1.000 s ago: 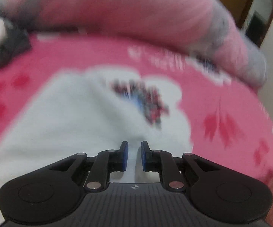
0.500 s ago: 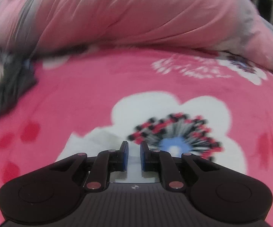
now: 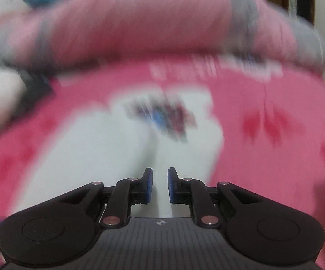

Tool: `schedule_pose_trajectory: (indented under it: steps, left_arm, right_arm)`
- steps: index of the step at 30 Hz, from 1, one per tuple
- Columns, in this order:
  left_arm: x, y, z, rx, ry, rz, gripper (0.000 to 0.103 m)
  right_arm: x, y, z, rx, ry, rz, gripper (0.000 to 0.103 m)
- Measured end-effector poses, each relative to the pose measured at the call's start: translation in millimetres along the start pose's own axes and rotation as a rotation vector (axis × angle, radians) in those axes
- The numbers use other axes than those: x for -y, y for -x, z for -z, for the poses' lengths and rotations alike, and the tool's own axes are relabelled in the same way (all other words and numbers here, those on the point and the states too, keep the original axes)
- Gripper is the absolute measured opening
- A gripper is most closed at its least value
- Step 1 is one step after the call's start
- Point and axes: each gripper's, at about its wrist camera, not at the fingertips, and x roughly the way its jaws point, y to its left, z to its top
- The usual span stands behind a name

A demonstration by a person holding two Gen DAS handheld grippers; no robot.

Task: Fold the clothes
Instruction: 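Position both open grippers at the end of the folded white shirt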

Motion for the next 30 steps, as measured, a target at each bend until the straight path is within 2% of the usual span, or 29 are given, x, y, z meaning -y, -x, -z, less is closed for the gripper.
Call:
schedule_pose_trajectory:
  steps: [3, 5, 7, 10, 12, 13, 17, 19, 21, 23, 25, 28, 30]
  left_arm:
    - [3.6, 0.1, -0.2, -0.002, -0.020, -0.017, 0.038]
    - [6.6, -0.4, 0.4, -0.003, -0.036, -0.031, 0.038]
    - [9.5, -0.2, 1.1, -0.002, -0.048, -0.047, 0.038]
    - [11.7, -0.4, 1.3, -0.003, -0.062, -0.058, 0.038]
    - [12.4, -0.8, 1.1, -0.005, -0.069, -0.065, 0.038]
    - [13.8, -1.1, 1.1, -0.006, -0.077, -0.071, 0.038]
    - [21.3, -3.5, -0.9, -0.024, -0.117, -0.103, 0.038]
    - [26.6, -2.7, -3.4, -0.030, -0.136, -0.140, 0.040]
    - [32.3, -0.5, -6.2, -0.032, -0.150, -0.184, 0.051]
    - [36.1, 2.5, -8.6, -0.037, -0.137, -0.208, 0.051]
    - [40.0, 3.7, -11.1, -0.047, -0.122, -0.236, 0.051]
    - [48.1, 3.5, -16.5, -0.068, -0.088, -0.296, 0.052]
    - [55.1, 3.9, -21.0, -0.089, -0.066, -0.346, 0.052]
  right_arm:
    - [15.6, 17.2, 3.7, 0.059, -0.131, -0.009, 0.014]
    - [20.1, 45.7, 4.2, 0.117, -0.186, -0.002, 0.015]
    - [17.4, 80.8, 8.9, 0.188, -0.189, -0.016, 0.015]
    - [-3.6, 120.1, 23.5, 0.242, -0.128, -0.090, 0.016]
    - [-20.8, 127.5, 41.2, 0.221, -0.086, -0.181, 0.016]
    - [-27.5, 120.5, 49.0, 0.182, -0.072, -0.206, 0.016]
    - [-33.9, 76.4, 76.2, 0.069, -0.111, -0.126, 0.015]
    - [-28.9, 98.4, 74.3, 0.100, -0.203, -0.135, 0.016]
    - [-29.8, 131.2, 78.6, 0.204, -0.227, -0.177, 0.016]
    - [-36.2, 153.9, 88.8, 0.232, -0.221, -0.232, 0.017]
    - [-49.5, 153.2, 99.5, 0.198, -0.170, -0.242, 0.017]
    - [-60.8, 117.3, 115.4, 0.076, -0.090, -0.113, 0.015]
    - [-56.0, 132.1, 117.0, 0.132, -0.145, -0.135, 0.016]
